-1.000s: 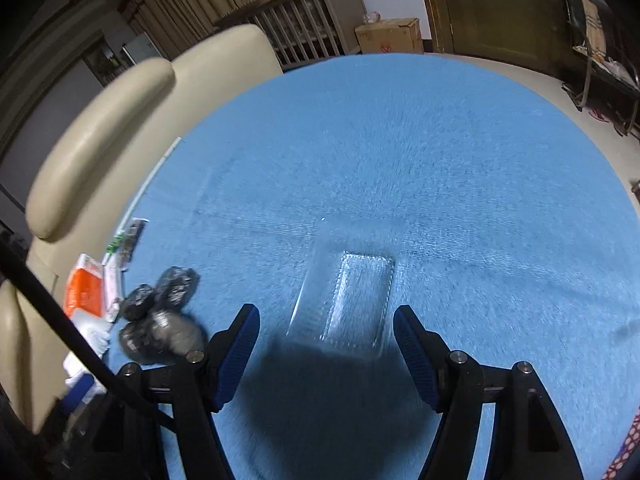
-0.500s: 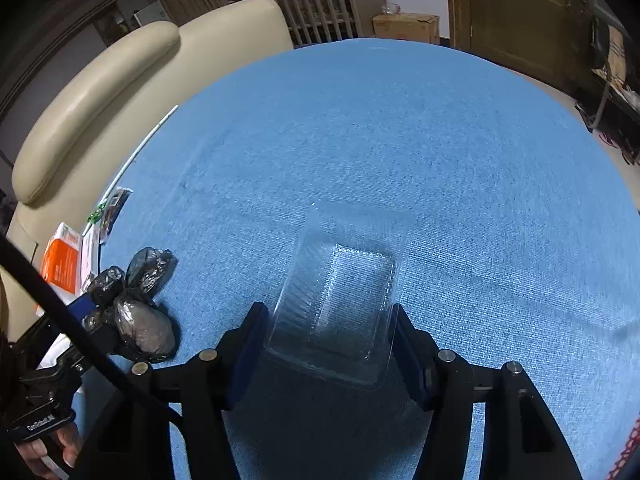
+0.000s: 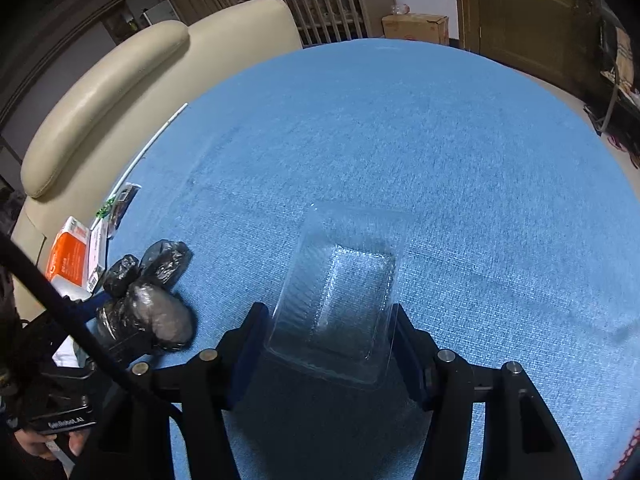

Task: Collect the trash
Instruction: 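Grasp the black plastic bags with the left gripper while the right grasps the clear tray, then lift the black bags with the left gripper while the right lifts the clear tray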

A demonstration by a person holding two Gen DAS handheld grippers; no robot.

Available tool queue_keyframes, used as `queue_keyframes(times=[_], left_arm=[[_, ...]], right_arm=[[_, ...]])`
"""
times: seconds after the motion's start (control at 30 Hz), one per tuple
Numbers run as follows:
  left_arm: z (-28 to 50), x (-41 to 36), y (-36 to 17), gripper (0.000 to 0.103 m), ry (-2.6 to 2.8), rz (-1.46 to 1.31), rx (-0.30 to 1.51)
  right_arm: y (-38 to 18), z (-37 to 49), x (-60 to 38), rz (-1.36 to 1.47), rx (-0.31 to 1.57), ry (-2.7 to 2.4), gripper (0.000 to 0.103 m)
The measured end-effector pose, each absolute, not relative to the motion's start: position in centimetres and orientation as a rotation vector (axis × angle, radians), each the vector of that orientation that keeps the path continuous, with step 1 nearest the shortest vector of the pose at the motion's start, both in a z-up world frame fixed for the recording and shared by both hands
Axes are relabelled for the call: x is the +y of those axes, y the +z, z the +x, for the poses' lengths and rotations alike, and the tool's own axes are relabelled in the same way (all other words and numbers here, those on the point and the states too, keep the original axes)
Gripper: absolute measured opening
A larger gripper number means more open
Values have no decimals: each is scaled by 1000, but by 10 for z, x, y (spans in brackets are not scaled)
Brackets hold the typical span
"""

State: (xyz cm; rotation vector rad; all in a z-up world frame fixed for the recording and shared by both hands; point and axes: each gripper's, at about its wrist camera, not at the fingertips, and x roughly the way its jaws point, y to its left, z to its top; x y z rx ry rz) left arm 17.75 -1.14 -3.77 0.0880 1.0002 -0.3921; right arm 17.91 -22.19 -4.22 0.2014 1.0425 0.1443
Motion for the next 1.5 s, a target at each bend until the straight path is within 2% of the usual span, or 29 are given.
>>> queue_keyframes(times=[0.13, 0.27, 0.3, 0.33, 0.43, 0.5, 0.7, 0.73, 0.77, 0.8, 0.83, 1.0, 1.5], left_arm=[[162, -13, -37, 54, -366, 53, 989], [153, -10, -35, 52, -373, 24, 981], [152, -10, -35, 58, -373, 26, 980], [151, -9, -34, 68, -371, 30, 975], [153, -6, -29, 80, -354, 34, 933], [158, -3, -27, 84, -351, 31, 932], [171, -11, -44, 84, -397, 53, 989], [171, -14, -47, 67, -395, 66, 1005], [172, -16, -52, 56, -394, 71, 1022], [173, -16, -54, 48, -387, 63, 1039], [173, -15, -53, 44, -371, 49, 1031], [168, -10, -48, 38, -316, 19, 1028], [93, 2, -11, 38, -234, -115, 937]], right_arm=[[-38, 176, -219, 178, 1034, 150, 62], [-36, 172, -216, 165, 1033, 154, 62], [-37, 171, -215, 162, 1036, 156, 62], [-37, 171, -215, 162, 1040, 155, 62], [-39, 169, -215, 166, 1044, 155, 62], [-38, 168, -216, 166, 1039, 152, 62], [-29, 165, -222, 174, 1017, 139, 62], [-28, 165, -223, 176, 1014, 138, 62], [-27, 164, -225, 178, 1012, 136, 62], [-27, 164, -226, 179, 1011, 135, 62], [-27, 163, -227, 179, 1013, 135, 62], [-26, 159, -230, 186, 1014, 132, 62], [2, 87, -233, 195, 962, 148, 62]])
